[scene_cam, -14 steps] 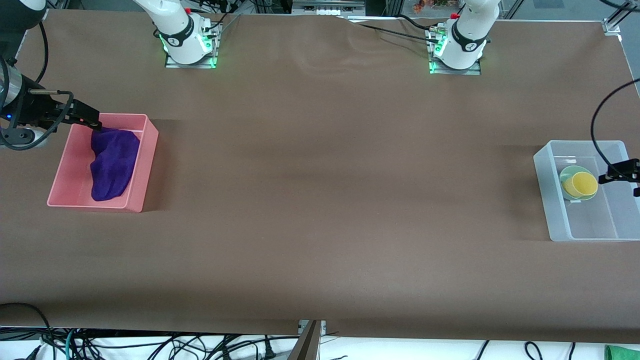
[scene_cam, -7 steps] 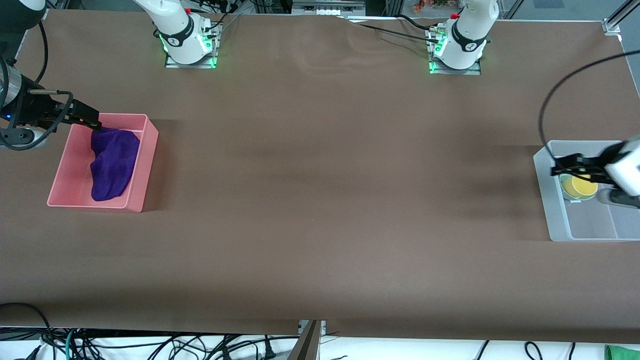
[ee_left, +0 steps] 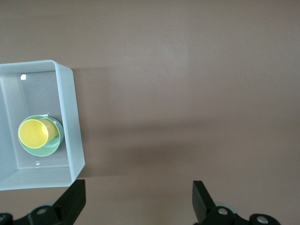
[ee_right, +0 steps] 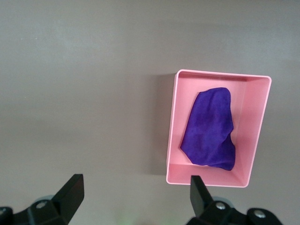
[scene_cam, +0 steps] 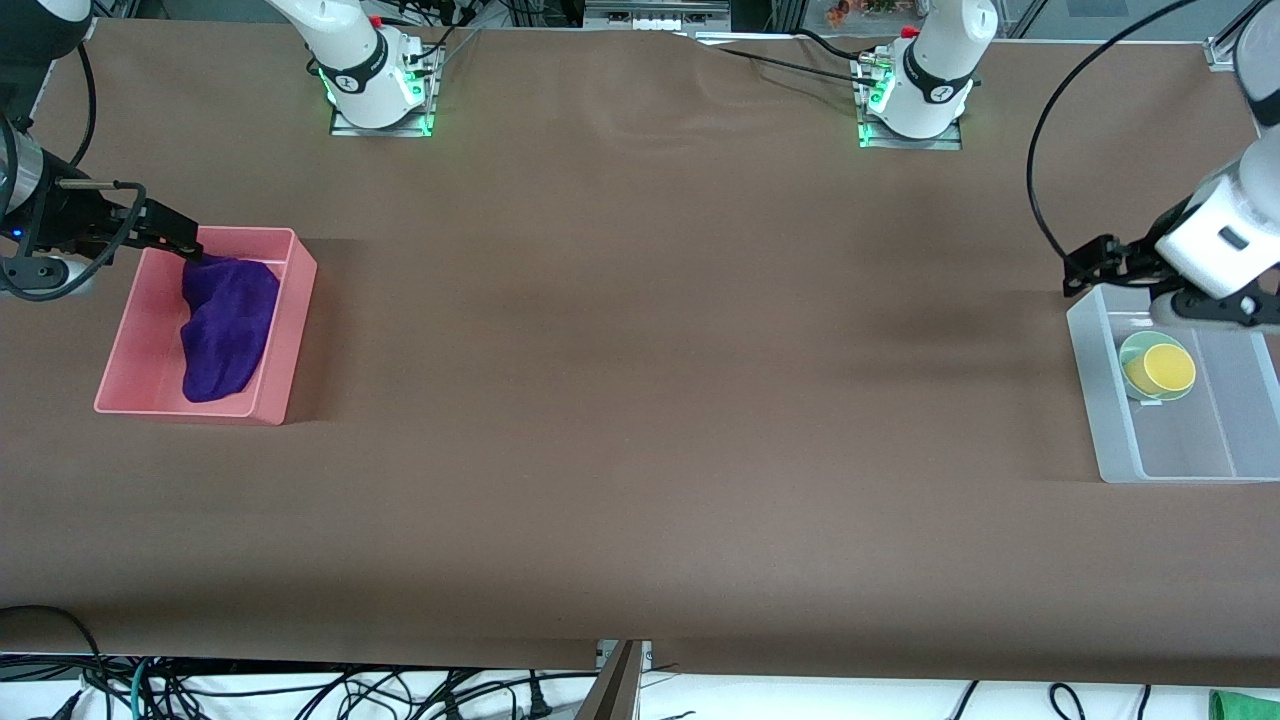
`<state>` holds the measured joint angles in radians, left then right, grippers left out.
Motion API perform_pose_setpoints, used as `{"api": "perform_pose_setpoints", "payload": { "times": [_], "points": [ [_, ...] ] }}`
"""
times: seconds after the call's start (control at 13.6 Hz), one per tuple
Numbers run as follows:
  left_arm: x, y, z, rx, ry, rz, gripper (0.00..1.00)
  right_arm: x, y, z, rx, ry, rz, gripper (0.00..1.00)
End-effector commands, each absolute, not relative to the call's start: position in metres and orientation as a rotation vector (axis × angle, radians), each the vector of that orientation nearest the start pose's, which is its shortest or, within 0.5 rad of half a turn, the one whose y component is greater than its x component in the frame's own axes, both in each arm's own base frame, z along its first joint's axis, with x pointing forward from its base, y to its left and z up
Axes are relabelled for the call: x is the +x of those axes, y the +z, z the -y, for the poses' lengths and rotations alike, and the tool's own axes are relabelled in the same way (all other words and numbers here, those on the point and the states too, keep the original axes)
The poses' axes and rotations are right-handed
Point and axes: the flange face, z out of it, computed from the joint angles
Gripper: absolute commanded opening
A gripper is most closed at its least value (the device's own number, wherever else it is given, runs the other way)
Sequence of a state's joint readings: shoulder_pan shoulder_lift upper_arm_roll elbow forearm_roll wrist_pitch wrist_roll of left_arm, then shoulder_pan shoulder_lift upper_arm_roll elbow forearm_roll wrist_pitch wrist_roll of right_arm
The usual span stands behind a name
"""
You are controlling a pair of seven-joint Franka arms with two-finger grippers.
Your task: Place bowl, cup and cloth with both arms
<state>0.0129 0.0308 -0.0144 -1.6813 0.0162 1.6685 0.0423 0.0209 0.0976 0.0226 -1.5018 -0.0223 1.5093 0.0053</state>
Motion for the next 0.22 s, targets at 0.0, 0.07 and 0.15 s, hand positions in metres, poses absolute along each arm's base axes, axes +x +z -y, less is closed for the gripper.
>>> {"api": "perform_pose_setpoints", "payload": {
  "times": [0.0,0.07,0.15],
  "points": [
    [0.5539,0.5603,0.0074,-3.146,0.077,-0.076,1.00,0.5775,0.6003,-0.0219,-3.151,0.135,0.033,1.00],
    [0.5546,0.5583,0.0039,-3.144,0.120,-0.064,1.00,0.5775,0.6003,-0.0219,-3.151,0.135,0.033,1.00],
    [0.5562,0.5537,0.0019,-3.141,0.147,-0.062,1.00,0.5771,0.6012,-0.0219,-3.151,0.132,0.033,1.00]
  ]
}}
